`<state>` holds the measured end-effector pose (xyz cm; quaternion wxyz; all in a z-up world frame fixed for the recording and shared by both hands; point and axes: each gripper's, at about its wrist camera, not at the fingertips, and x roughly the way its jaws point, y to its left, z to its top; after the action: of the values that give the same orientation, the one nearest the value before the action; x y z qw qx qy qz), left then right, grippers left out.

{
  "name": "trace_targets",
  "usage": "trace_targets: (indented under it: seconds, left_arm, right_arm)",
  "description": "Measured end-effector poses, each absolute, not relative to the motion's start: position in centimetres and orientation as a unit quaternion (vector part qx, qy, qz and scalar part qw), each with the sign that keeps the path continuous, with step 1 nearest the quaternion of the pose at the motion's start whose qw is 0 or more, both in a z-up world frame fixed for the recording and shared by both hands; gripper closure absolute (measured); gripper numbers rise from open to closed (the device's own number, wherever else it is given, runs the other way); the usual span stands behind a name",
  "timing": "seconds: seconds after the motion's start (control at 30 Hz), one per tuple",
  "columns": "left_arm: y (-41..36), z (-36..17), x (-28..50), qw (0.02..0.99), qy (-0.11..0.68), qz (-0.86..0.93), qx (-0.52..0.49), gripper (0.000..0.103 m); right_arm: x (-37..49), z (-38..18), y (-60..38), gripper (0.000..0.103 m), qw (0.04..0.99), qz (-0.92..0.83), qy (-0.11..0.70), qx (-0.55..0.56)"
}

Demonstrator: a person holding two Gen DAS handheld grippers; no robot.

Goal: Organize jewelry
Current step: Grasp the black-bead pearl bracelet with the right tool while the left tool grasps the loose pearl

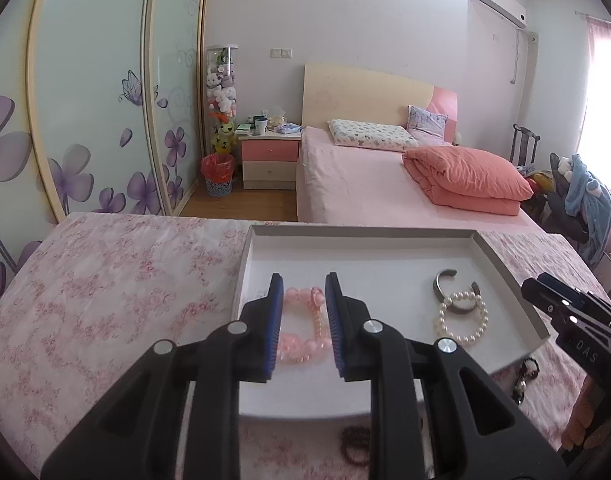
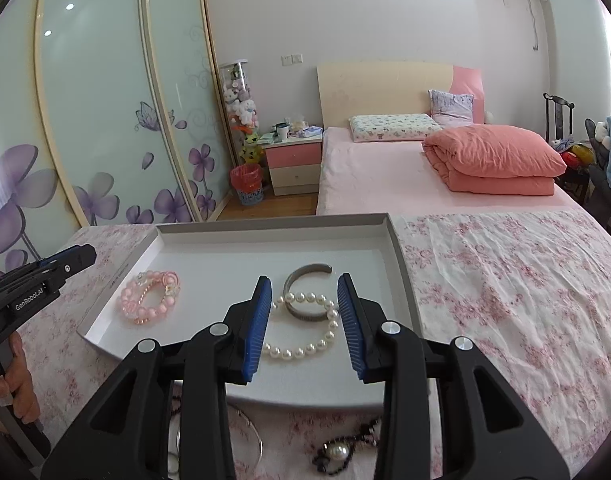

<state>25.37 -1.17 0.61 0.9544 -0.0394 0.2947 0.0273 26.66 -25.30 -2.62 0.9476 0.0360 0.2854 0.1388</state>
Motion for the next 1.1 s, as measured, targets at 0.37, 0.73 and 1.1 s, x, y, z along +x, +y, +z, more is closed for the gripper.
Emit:
trace_targets:
  seconds: [0.37, 0.73, 1.1]
  left_arm:
    - [-0.4, -2.5, 17.9, 0.942, 0.336, -0.002, -0.015, 0.068]
    - [-0.7, -4.4, 15.8, 0.935, 0.354, -0.028, -0.015, 0.058]
    - [-1.2, -5.1, 16.2, 0.929, 0.367, -0.039, -0.011, 0.054]
  right_arm:
    - [23.1, -6.6, -28.3, 0.067, 0.916, 0.113, 0.385, 0.023]
    - [22.5, -8.2, -29.5, 0.067, 0.913, 0.079, 0.399, 0.033]
    - [24.5, -8.9, -28.9, 0.075, 0.901, 0.078, 0.425, 0.022]
